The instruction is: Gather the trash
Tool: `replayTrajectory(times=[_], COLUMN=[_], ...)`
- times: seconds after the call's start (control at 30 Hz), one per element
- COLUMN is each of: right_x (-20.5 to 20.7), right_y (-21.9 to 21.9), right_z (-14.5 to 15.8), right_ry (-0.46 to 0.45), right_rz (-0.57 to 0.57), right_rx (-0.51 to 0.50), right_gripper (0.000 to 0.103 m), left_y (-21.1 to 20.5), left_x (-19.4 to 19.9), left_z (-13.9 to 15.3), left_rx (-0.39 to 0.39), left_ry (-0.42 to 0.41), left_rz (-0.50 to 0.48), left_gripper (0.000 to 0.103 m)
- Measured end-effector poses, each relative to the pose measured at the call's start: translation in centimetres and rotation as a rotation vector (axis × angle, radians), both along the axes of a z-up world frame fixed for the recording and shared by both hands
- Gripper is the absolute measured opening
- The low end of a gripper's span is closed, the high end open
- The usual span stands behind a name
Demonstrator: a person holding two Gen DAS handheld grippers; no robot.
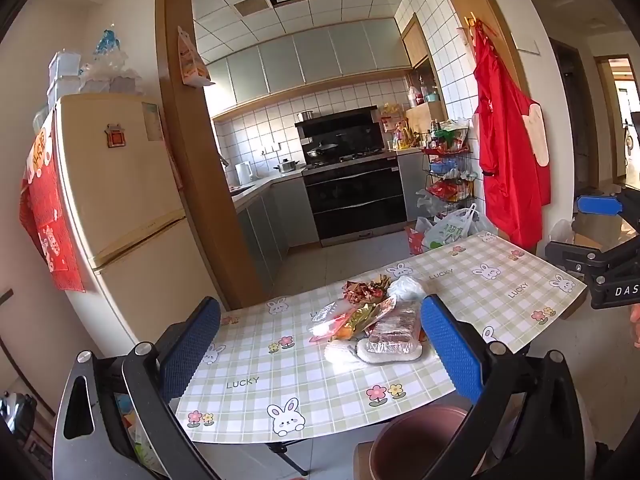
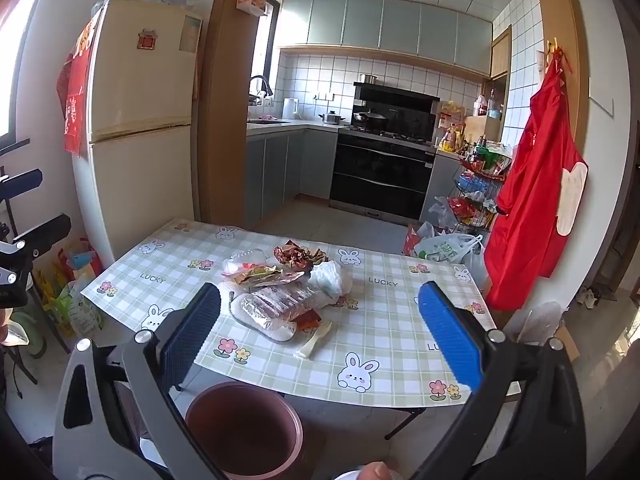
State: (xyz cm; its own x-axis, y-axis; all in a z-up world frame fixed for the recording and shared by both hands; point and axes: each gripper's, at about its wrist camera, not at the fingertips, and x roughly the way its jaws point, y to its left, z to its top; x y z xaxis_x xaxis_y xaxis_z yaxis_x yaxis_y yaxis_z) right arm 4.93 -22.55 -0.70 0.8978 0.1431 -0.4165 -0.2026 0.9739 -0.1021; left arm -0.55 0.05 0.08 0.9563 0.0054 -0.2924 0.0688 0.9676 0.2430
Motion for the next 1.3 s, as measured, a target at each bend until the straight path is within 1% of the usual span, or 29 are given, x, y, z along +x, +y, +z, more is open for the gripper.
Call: replayTrajectory(times=[0.17, 1.3], right_x=[-0.1, -0.09], right_y=[0.02, -0.23], right_z=[-0.03, 0.24], right_ry=[-0.005, -0.01], right_rz=[-0.001, -0.011], right_rx=[0.001, 0.003], right_gripper=[0.098, 0.098], left_y=[0.13, 0.11], left_x=[-0.13, -0.37], left_z=[0.07, 0.43], left_rx=[-0.012, -0.008], left_ry=[-0.001, -0.013], left_rz=[-0.013, -0.011], left_gripper=[0.098, 0.098])
